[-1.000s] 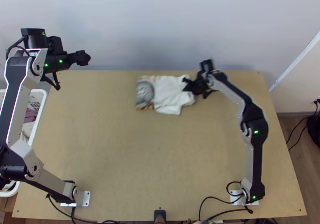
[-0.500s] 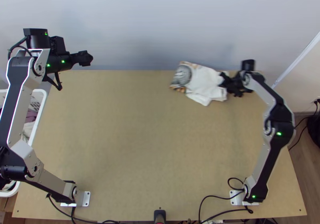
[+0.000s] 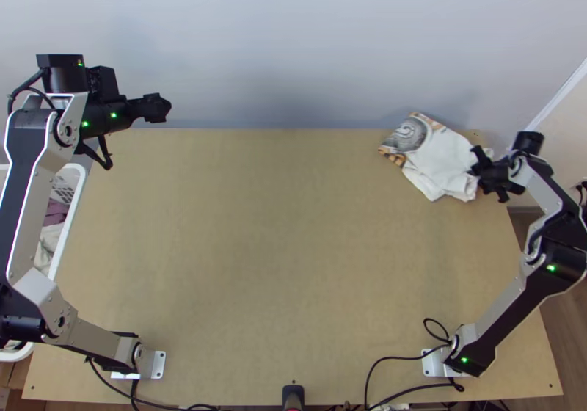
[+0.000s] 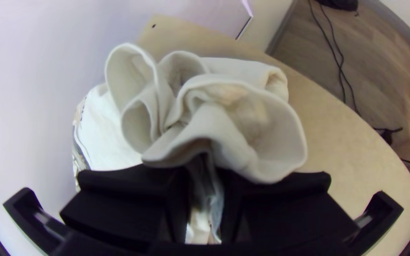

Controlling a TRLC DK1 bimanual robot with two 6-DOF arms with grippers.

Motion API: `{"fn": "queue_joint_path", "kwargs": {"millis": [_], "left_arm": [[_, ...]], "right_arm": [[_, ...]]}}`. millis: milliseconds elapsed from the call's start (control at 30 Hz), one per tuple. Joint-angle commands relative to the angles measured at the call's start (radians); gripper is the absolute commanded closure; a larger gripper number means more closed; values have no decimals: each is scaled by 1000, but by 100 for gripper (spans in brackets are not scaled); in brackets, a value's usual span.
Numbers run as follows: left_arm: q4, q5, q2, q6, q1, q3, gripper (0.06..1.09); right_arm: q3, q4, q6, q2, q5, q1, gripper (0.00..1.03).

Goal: Fold the t-shirt

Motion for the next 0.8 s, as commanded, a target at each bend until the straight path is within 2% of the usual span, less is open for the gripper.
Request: {"fn": "queue_joint_path", "kwargs": {"millis": [0, 100, 133, 167, 233, 267, 467, 600, 700, 767], "left_arm": [[6, -6, -41, -16, -9, -29, 9], [6, -4, -55, -17, -12, -43, 9], [6, -6, -59, -17, -12, -50, 9], [6, -6, -67, -17, -12, -55, 9], [6, -6, -75, -17, -13, -62, 9], [6, -4, -79, -17, -13, -66, 9], [12, -6, -98, -17, -12, -66, 9], [15, -6, -105, -19, -10, -66, 9], [20, -6, -108, -31, -7, -58, 9], [27, -14, -114, -42, -4, -43, 9]], "right_arm": [[-49, 30, 36, -69, 32, -43, 99], [-81, 50, 36, -92, 39, -63, 99], [-84, 50, 36, -96, 39, -68, 94], [-89, 50, 33, -104, 39, -69, 75], [-100, 50, 18, -133, 39, -68, 9], [-104, 56, 2, -151, 42, -66, 3], [-129, 90, -98, -334, 119, -51, 3], [-133, 99, -199, -443, 220, -13, 3], [-160, 162, -289, -501, 273, 39, 3], [-196, 257, -361, -544, 314, 84, 3]]}}
